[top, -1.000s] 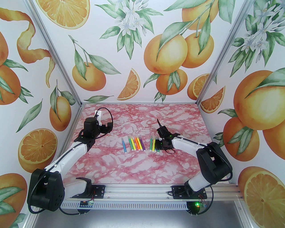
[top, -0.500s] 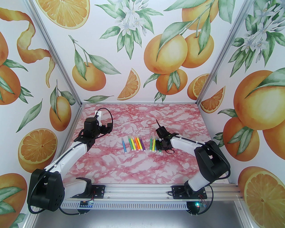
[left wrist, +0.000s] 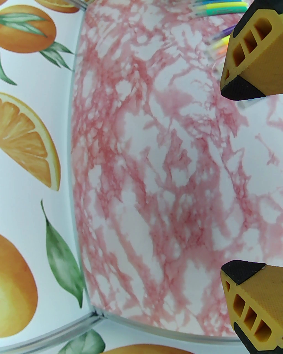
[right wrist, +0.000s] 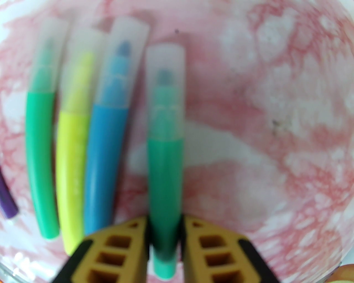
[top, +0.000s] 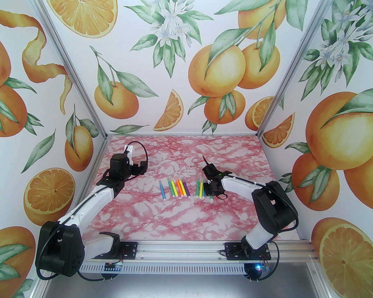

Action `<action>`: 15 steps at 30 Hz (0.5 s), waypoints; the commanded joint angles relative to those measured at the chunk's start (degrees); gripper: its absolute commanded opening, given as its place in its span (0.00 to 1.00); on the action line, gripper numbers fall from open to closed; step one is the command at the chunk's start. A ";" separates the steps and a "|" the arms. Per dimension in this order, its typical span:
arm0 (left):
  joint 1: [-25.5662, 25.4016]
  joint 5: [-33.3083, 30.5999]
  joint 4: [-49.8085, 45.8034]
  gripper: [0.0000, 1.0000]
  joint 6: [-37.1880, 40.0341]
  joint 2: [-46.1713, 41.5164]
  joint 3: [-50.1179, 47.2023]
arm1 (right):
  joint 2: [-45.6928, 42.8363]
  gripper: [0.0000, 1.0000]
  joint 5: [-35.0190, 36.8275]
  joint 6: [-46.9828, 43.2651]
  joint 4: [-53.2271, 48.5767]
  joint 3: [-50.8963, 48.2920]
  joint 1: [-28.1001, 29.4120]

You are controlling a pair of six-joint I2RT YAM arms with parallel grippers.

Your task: Open the pen caps

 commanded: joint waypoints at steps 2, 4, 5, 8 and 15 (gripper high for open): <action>-0.18 1.06 -1.36 1.00 -1.16 -0.56 2.96 | 1.17 0.23 2.68 -0.66 -2.62 0.71 0.00; -0.22 1.73 -1.58 1.00 -1.58 -0.47 3.20 | 1.03 0.21 2.78 -0.79 -2.69 0.84 0.00; -0.24 2.22 -1.66 1.00 -1.84 -0.39 3.33 | 0.91 0.20 2.90 -0.79 -2.63 0.96 0.04; -0.18 4.78 -1.22 1.00 -2.43 0.12 3.49 | 0.30 0.17 3.02 -0.62 -2.34 1.19 -0.01; -0.22 9.43 -0.71 1.00 -4.83 0.94 4.02 | -2.56 0.12 2.91 -0.09 -1.36 1.62 -0.01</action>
